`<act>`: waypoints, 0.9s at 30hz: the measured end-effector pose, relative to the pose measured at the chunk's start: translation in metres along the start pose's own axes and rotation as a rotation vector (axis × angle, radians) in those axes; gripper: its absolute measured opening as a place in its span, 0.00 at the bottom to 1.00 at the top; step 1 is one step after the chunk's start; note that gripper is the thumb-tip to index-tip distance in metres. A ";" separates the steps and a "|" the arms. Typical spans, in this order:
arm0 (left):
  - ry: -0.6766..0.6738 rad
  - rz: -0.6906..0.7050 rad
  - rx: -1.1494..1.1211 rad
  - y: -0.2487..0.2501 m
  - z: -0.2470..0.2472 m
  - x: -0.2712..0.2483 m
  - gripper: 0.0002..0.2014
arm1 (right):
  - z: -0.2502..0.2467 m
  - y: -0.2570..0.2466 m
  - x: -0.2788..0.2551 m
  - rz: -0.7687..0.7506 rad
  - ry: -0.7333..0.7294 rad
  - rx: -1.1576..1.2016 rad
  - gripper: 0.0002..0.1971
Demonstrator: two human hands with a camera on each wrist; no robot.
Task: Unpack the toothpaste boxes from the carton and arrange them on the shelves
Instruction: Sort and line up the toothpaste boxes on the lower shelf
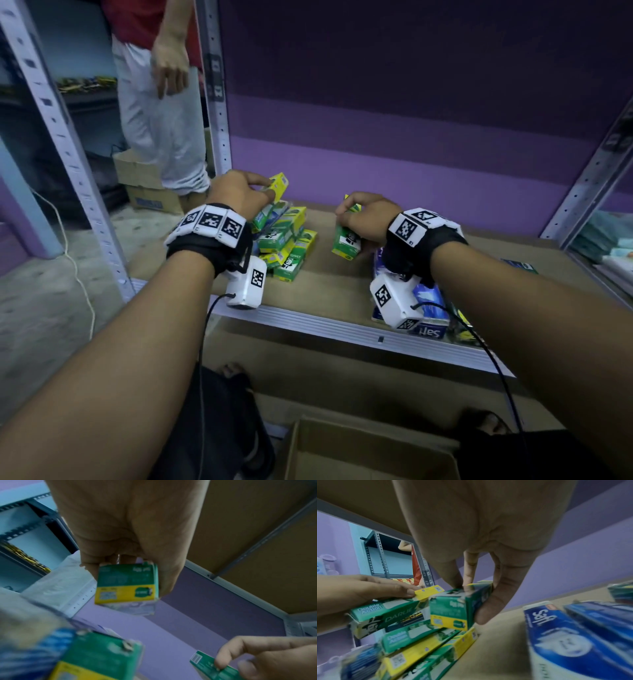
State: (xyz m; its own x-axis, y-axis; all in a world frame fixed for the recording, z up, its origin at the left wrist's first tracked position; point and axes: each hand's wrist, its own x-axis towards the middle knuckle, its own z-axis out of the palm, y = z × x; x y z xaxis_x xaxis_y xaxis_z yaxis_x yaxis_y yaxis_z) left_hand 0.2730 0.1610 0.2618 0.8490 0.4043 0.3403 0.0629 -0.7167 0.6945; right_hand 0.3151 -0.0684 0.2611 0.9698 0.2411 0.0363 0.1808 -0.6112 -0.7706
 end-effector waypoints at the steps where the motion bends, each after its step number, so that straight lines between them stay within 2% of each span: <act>1: 0.013 -0.012 0.006 -0.007 -0.005 0.001 0.14 | 0.005 -0.007 0.001 -0.013 -0.007 0.004 0.01; 9: -0.002 -0.065 0.077 -0.051 -0.021 0.001 0.14 | 0.050 -0.048 0.011 -0.016 -0.130 0.221 0.03; 17: -0.087 -0.140 0.022 -0.078 -0.006 0.001 0.09 | 0.088 -0.073 0.025 0.005 -0.133 0.206 0.02; 23: -0.068 -0.173 -0.018 -0.083 0.003 0.005 0.09 | 0.096 -0.082 0.032 -0.003 -0.153 0.093 0.03; 27: -0.092 -0.168 -0.020 -0.083 0.005 0.004 0.09 | 0.099 -0.083 0.033 0.036 -0.176 0.100 0.04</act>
State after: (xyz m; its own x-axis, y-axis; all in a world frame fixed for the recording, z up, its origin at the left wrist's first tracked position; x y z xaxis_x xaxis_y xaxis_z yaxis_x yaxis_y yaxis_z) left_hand 0.2738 0.2194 0.2024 0.8721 0.4626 0.1597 0.1980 -0.6318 0.7494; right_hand 0.3161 0.0648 0.2637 0.9301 0.3542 -0.0972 0.1212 -0.5457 -0.8292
